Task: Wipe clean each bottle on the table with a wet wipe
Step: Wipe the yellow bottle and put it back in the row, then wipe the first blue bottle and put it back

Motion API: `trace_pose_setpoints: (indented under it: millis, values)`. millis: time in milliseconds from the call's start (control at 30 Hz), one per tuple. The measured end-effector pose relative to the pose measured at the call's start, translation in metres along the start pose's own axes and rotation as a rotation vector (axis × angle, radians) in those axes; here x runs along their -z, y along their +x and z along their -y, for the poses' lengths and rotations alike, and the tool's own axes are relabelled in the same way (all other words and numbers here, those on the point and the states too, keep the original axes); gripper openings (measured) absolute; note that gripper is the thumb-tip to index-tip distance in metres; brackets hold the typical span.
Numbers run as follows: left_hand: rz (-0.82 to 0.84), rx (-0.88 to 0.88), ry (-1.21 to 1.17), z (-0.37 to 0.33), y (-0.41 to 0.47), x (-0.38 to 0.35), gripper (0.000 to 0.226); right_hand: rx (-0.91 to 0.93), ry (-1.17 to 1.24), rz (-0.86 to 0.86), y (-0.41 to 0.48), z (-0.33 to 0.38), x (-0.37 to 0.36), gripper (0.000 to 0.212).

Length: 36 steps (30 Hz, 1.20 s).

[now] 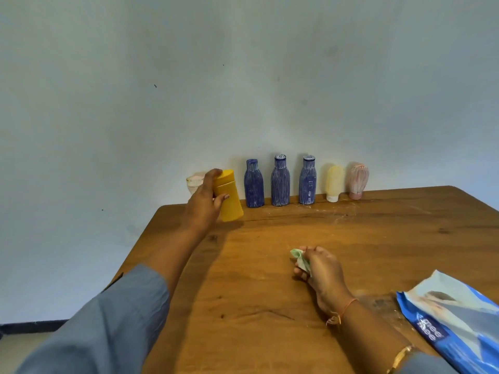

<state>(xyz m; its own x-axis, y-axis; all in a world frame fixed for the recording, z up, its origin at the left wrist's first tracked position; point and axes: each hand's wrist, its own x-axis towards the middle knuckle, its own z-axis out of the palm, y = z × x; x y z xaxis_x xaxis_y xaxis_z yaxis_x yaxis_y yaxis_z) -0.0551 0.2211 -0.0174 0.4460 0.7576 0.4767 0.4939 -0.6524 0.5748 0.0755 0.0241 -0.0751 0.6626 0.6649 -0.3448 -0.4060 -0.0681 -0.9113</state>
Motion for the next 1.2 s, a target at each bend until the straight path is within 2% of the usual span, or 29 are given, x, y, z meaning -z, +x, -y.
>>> trace_pose_setpoints:
  millis: [200,567,700,967,1200]
  values:
    - [0.034,-0.062,0.088,0.017,0.047,-0.014,0.048,0.038,-0.036,0.066,0.011,-0.008,0.005,0.018]
    - [0.131,-0.059,0.316,0.026,0.081,-0.022,0.05,0.084,-0.119,0.039,0.019,-0.015,0.006,0.019]
    - [0.127,-0.047,0.358,0.031,0.083,-0.022,0.05,0.091,-0.144,0.042,0.016,-0.015,0.007,0.019]
    - [0.067,-0.145,0.493,0.043,0.086,-0.024,0.056,0.095,-0.153,0.041,0.011,-0.011,0.006,0.02]
    - [0.039,-0.122,0.495,0.047,0.087,-0.025,0.059,0.097,-0.174,0.037,0.009,-0.011,0.005,0.02]
